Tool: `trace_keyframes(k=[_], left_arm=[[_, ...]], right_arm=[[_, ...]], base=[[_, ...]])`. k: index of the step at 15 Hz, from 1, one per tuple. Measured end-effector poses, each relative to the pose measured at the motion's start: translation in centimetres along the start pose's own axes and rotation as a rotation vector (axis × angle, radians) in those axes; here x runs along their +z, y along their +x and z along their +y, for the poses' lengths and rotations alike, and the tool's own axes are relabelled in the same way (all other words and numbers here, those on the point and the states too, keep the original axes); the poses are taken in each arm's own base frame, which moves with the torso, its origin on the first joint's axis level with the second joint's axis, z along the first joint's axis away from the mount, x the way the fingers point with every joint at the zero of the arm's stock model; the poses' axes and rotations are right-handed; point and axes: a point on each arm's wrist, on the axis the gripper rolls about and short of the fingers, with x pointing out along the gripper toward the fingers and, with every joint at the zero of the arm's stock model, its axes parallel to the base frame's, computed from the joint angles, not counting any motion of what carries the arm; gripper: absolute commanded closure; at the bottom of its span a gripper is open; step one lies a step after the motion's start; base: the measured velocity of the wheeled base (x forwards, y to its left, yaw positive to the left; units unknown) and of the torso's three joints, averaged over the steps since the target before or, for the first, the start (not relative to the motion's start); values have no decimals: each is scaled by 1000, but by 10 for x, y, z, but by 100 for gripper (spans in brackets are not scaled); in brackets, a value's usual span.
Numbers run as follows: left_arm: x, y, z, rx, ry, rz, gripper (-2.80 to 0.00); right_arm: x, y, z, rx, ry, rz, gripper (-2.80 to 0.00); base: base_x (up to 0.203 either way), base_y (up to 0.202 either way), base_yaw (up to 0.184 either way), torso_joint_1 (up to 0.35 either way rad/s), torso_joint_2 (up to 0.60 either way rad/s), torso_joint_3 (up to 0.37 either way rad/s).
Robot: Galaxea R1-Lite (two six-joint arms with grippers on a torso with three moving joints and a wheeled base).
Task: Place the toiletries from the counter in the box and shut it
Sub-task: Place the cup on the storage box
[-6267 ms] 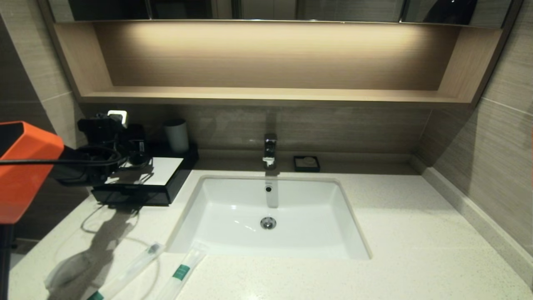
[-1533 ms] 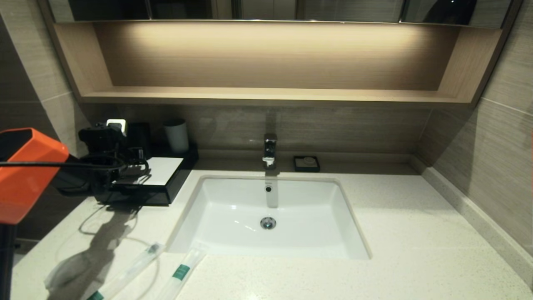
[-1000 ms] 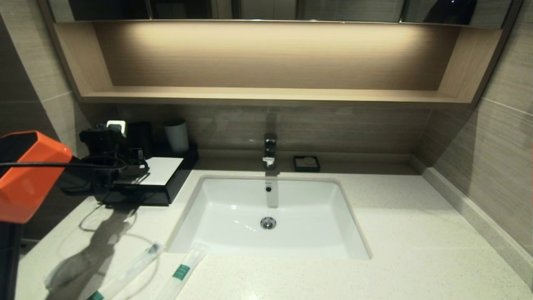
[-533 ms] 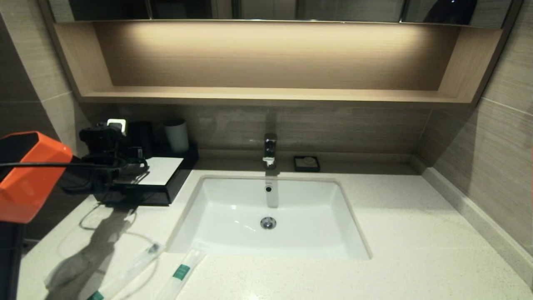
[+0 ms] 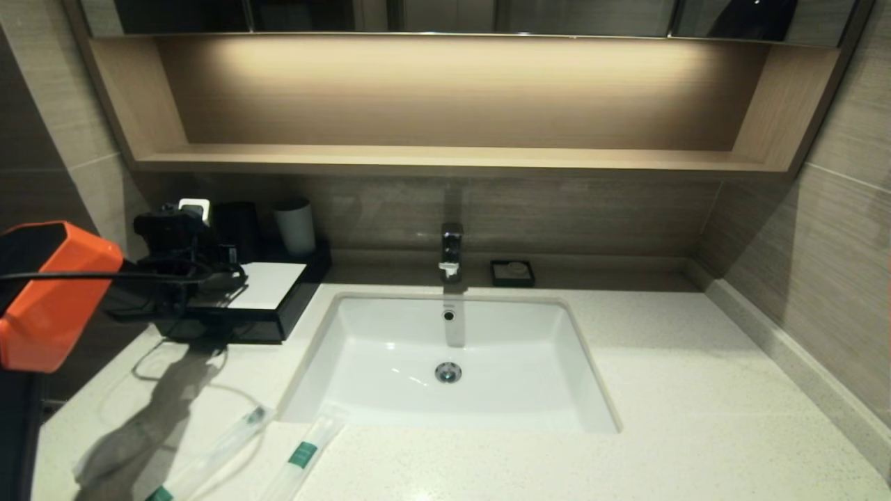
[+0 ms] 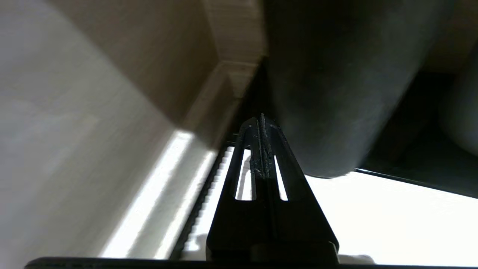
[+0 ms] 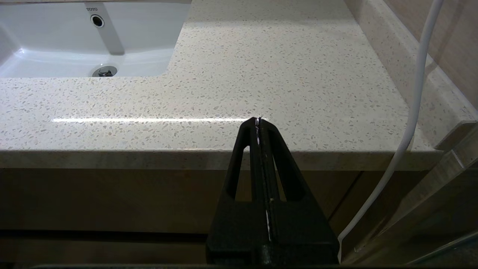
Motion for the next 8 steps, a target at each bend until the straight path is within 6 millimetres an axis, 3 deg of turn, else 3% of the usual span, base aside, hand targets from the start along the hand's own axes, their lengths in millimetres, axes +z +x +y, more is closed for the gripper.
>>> trace_keyframes(k=[3, 8], left_arm=[[17, -19, 8, 8, -1, -7, 0], [31, -75, 10, -15, 7, 30, 0]], right_arm=[[0, 0, 0, 0, 0, 0, 0], [0, 0, 0, 0, 0, 0, 0]], base=[[0, 0, 0, 0, 0, 0], [0, 0, 0, 0, 0, 0]])
